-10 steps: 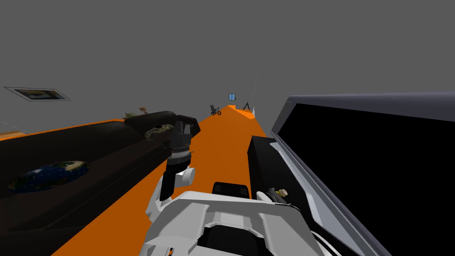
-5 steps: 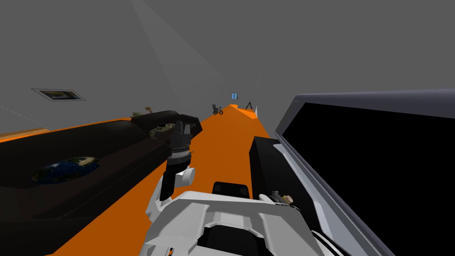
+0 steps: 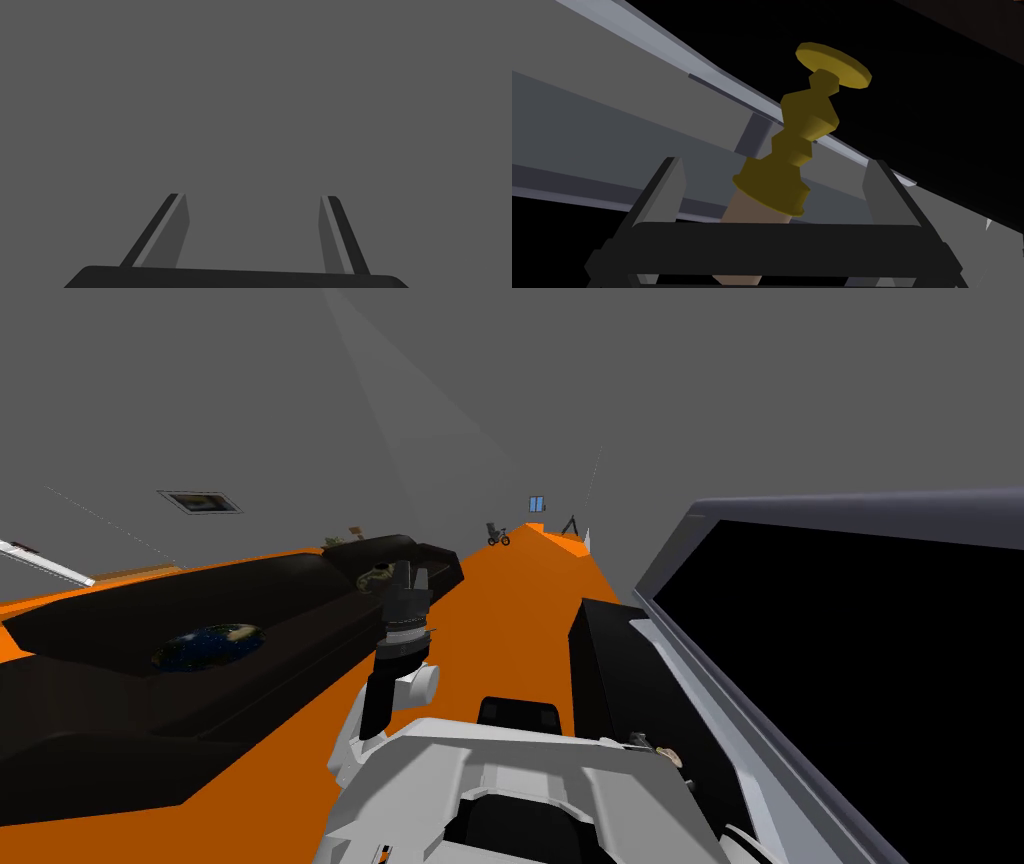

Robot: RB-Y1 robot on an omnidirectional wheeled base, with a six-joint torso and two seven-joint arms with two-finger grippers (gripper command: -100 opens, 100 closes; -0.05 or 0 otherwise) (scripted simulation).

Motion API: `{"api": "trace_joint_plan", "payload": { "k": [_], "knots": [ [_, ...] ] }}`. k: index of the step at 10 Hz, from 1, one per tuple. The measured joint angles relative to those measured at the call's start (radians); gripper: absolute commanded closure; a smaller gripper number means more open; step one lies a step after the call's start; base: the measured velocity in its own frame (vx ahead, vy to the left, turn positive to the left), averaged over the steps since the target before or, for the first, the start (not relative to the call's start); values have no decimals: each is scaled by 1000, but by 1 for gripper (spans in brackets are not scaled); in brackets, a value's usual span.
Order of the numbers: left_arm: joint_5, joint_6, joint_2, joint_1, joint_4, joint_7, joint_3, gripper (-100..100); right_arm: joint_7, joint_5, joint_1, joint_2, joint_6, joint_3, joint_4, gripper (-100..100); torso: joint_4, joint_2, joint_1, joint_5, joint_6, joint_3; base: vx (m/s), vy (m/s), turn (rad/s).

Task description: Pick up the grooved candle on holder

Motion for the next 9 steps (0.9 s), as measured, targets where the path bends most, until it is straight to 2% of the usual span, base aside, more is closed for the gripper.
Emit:
{"api": "trace_joint_plan", "payload": {
  "k": [1,5,6,7,9],
  "knots": [
    [0,0,0,0,0,0,0,0,-4,0,1,-1,-3,-1,1,100,0,1,-1,0,0,0,0,0,0],
    [0,0,0,0,0,0,0,0,-6,-1,1,-2,-1,-2,1,100,-1,-2,-4,-2,-2,-2,-1,0,-5],
    [0,0,0,0,0,0,0,0,-6,-1,1,-2,-1,-2,1,0,-1,-2,-4,-2,-2,-2,0,0,0],
    [0,0,0,0,0,0,0,0,-6,-1,1,-2,-1,-2,1,100,-1,-2,-4,-2,-2,-2,-1,-34,-211],
    [0,0,0,0,0,0,0,0,39,4,10,14,33,10,-57,100,-1,-2,-6,-2,-1,-1,-23,-50,-197]
  ]
}}
